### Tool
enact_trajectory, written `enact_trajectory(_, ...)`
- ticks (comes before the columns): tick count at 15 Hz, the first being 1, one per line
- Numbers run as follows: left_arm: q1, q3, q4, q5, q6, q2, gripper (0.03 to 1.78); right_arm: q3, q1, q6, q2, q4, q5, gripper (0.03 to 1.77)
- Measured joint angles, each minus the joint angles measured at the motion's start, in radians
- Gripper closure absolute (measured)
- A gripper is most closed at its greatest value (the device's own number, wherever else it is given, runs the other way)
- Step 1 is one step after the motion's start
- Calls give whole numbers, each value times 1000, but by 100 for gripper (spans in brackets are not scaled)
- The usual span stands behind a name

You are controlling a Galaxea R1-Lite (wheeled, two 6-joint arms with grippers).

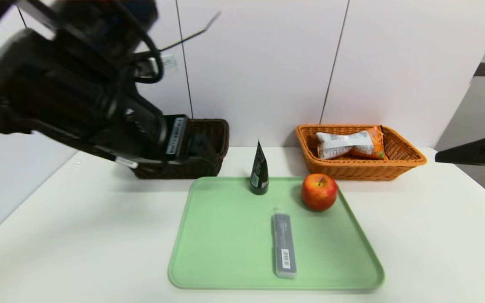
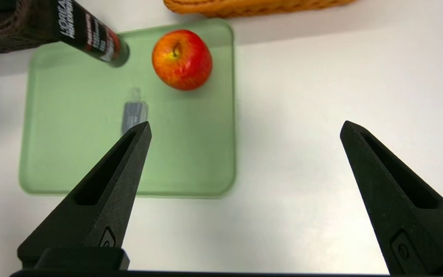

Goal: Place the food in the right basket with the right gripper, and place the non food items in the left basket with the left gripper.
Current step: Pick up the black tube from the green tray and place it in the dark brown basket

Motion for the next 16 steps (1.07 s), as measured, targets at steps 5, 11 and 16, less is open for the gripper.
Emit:
enact_trajectory(5,-120,-71,-77,172,-175,241,12,99,-90,0,-49,-85,47,11)
enact_trajectory(11,-209,45,-292,383,-210,366,12,150,-114,4,-57,-124,50,11)
enact_trajectory(16,-277,100,-447,483,-198,404,12,174,-137,0,-69,-125,51,11)
